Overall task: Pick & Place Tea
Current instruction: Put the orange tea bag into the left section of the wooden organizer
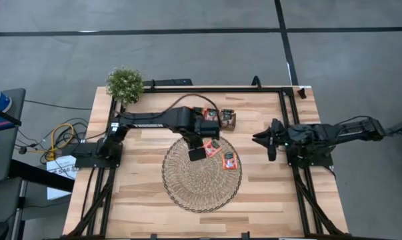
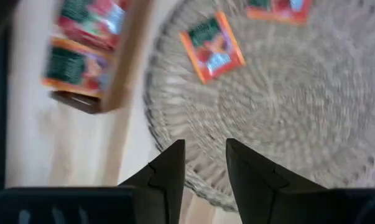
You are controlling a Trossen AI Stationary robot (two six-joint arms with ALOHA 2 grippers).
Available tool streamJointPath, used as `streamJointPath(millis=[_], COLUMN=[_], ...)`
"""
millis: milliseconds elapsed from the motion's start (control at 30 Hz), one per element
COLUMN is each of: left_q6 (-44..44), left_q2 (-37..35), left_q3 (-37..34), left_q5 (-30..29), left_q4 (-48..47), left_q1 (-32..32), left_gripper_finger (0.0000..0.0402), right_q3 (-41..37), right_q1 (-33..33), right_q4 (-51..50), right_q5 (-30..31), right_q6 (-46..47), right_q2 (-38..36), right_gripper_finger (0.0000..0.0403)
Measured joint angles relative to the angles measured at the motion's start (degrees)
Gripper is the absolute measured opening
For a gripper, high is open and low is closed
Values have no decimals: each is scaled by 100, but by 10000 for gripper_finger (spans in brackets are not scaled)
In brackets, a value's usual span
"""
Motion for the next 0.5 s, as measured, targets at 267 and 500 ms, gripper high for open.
streamJointPath(millis=[267, 500], left_q6=[-270, 3], left_q2=[-577, -908], left_q3=[8, 2], left_q5=[-438, -444], left_q4=[3, 5], left_q1=[202, 568], left_gripper_finger=[110, 110], right_q3=[911, 1689], right_q1=[-2, -2], right_q4=[20, -2], right_q5=[3, -87], right_q6=[-884, -1137], right_q2=[1460, 2471], right_gripper_finger=[77, 77])
